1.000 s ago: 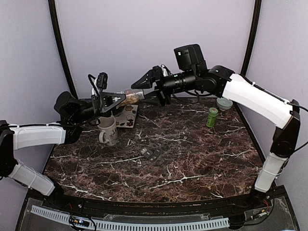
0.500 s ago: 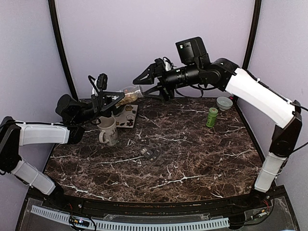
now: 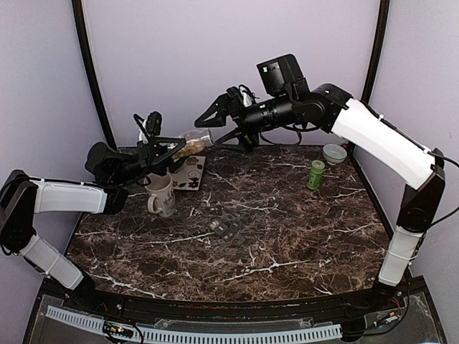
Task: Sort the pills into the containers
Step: Screw the lid of the pill bottle onto the pill bottle.
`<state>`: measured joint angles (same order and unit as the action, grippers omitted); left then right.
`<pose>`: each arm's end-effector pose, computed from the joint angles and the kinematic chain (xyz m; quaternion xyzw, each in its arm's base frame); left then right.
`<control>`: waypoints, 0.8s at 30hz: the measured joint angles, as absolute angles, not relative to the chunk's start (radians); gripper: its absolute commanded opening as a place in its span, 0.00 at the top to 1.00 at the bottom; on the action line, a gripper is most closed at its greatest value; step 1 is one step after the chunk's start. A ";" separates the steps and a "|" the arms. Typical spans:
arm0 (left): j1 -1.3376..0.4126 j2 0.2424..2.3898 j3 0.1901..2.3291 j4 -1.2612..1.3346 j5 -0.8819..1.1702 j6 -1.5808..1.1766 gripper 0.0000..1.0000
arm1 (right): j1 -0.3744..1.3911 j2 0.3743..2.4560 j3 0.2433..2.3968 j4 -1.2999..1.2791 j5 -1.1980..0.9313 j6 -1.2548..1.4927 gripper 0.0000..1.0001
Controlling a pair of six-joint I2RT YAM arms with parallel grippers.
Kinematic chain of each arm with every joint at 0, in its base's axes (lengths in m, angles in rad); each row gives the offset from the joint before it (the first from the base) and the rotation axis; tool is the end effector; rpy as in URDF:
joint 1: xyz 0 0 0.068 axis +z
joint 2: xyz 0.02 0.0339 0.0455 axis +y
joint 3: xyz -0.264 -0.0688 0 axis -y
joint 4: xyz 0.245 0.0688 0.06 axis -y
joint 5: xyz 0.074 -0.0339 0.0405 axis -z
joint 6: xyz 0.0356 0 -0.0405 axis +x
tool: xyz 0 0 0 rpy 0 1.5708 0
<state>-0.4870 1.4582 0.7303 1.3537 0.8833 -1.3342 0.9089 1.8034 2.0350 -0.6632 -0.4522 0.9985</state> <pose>0.2447 -0.1607 0.3142 0.1778 0.5315 -0.7551 0.3400 0.2347 0.3265 0.4407 -0.0840 0.8253 0.5379 0.1502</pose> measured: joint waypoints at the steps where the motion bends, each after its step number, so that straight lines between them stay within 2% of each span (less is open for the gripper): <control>1: -0.486 1.461 0.730 1.358 0.883 -1.340 1.00 | 0.909 1.803 2.037 -0.666 -0.452 0.995 0.18; 12: -0.478 1.499 0.730 1.429 0.896 -1.406 1.00 | 0.909 1.805 2.051 -0.713 -0.440 0.931 0.17; 24: -0.473 1.521 0.755 1.496 0.925 -1.523 1.00 | 0.910 1.741 1.994 -0.700 -0.417 0.664 0.19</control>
